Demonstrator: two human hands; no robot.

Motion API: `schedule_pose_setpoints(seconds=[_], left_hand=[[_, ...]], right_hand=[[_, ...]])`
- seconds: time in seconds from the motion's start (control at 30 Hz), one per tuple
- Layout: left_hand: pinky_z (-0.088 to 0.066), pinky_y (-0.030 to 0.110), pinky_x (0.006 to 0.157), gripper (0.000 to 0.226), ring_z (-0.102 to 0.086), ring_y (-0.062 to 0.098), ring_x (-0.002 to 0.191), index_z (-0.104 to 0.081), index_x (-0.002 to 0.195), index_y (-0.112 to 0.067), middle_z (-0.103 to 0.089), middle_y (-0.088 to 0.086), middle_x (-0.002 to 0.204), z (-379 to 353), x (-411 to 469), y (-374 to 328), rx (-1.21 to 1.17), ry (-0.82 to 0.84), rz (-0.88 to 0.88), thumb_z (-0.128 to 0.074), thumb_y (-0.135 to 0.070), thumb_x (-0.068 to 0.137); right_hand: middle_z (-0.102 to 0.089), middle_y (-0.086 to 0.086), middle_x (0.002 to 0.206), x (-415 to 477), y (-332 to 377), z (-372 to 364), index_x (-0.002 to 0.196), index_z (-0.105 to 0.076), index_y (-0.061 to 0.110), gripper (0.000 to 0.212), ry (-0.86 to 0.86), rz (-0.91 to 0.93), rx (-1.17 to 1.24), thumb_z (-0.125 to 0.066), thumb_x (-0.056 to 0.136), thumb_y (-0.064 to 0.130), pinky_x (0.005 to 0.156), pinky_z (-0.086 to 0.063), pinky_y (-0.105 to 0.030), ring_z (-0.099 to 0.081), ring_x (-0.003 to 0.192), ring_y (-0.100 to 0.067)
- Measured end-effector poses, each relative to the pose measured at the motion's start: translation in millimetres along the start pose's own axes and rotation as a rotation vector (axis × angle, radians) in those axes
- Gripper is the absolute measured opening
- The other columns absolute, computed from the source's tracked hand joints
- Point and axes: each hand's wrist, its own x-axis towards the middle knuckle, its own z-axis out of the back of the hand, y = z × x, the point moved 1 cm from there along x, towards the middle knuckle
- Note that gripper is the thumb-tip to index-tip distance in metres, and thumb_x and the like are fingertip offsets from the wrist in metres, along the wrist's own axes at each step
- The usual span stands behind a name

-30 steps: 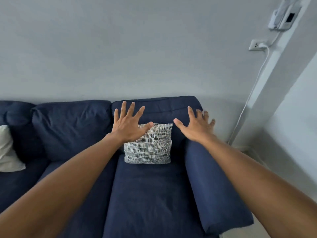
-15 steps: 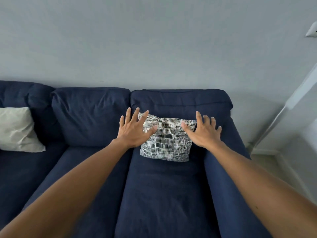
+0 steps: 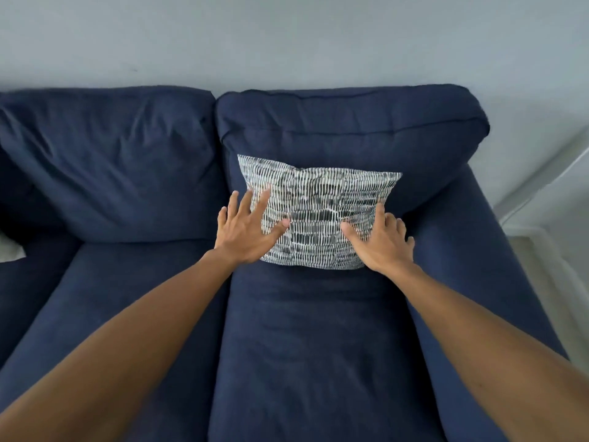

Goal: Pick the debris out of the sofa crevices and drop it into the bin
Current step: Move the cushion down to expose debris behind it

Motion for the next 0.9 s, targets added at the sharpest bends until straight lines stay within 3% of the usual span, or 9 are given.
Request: schedule_pose_setpoints(seconds=[0.27, 0.4, 0.5, 0.67, 0.9], left_hand=[[-0.017, 0.061, 0.116, 0.088, -0.008, 0.036, 0.151, 0.006, 0.155, -0.041, -0.013, 0.011, 0.165, -88.9, 58.1, 48.3, -0.103, -0.056, 0.052, -0.032, -0.081, 0.086], [-0.028, 0.060, 0.111, 0.093, -0.024, 0.036, 0.146, 0.020, 0.150, -0.044, -0.015, 0.011, 0.164, -121.4, 80.4, 59.3, -0.330, -0.062, 0.080, -0.041, -0.078, 0.087], [-0.026, 0.054, 0.114, 0.098, -0.029, 0.035, 0.145, 0.025, 0.150, -0.039, -0.010, 0.010, 0.166, -135.4, 88.1, 55.0, -0.469, -0.054, 0.039, -0.043, -0.074, 0.089], [-0.010, 0.034, 0.116, 0.094, -0.007, 0.021, 0.152, 0.013, 0.157, -0.020, 0.000, 0.005, 0.167, -131.6, 85.9, 45.8, -0.529, -0.163, -0.011, -0.046, -0.060, 0.096], [-0.013, 0.027, 0.114, 0.081, -0.013, 0.019, 0.151, -0.004, 0.158, -0.014, -0.015, 0.010, 0.165, -100.3, 59.1, 32.6, -0.538, -0.213, -0.029, -0.045, -0.054, 0.099]], right_hand=[[-0.010, -0.011, 0.166, 65.9, -28.3, -87.7, 0.159, 0.008, 0.017, 0.114, -0.043, -0.094, 0.141, -0.027, 0.079, 0.091, 0.116, -0.020, -0.063, -0.013, 0.151, -0.034], [-0.012, -0.012, 0.166, 93.2, -36.4, -115.2, 0.158, 0.012, 0.021, 0.119, -0.077, -0.122, 0.317, -0.032, 0.075, 0.094, 0.116, -0.026, -0.059, -0.021, 0.149, -0.035], [-0.008, -0.011, 0.166, 102.4, -37.5, -123.7, 0.157, 0.016, 0.020, 0.118, -0.074, -0.098, 0.492, -0.045, 0.079, 0.086, 0.119, -0.020, -0.050, -0.019, 0.150, -0.033], [0.002, -0.012, 0.167, 99.9, -37.8, -119.3, 0.157, 0.014, 0.009, 0.116, -0.099, -0.067, 0.519, -0.042, 0.085, 0.080, 0.122, -0.007, -0.042, -0.002, 0.153, -0.028], [-0.020, -0.009, 0.164, 71.9, -42.1, -100.8, 0.159, -0.007, 0.015, 0.113, -0.167, -0.025, 0.559, -0.039, 0.079, 0.089, 0.121, -0.022, -0.051, -0.021, 0.150, -0.027]])
